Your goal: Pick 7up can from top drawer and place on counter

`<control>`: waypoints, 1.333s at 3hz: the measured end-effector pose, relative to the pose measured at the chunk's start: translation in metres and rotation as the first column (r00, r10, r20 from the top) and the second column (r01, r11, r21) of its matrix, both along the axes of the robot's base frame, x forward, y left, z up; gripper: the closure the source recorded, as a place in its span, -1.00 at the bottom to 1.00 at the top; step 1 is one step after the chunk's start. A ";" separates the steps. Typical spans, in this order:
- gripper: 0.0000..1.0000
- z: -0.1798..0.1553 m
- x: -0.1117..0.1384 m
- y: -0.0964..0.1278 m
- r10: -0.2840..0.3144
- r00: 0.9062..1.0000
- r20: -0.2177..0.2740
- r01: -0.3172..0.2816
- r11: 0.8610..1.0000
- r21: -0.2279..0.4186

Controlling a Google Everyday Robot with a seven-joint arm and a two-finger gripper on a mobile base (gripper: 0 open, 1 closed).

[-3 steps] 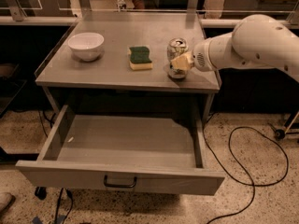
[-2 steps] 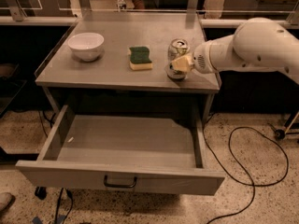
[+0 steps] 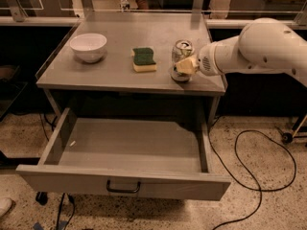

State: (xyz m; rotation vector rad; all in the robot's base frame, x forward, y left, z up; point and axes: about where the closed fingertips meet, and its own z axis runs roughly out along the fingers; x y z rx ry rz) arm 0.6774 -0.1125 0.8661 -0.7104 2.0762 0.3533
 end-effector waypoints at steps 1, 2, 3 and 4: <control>-0.44 0.000 0.000 0.000 0.000 1.000 0.000 0.000 1.000 0.000; -0.90 0.000 0.000 0.000 0.000 1.000 0.000 0.000 1.000 0.000; -1.00 0.000 0.000 0.000 0.000 1.000 0.000 0.000 1.000 0.000; -1.00 0.000 0.000 0.000 0.000 1.000 0.000 0.000 1.000 0.000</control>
Offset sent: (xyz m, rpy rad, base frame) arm 0.0000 0.0000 0.0000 0.0000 0.0000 0.0000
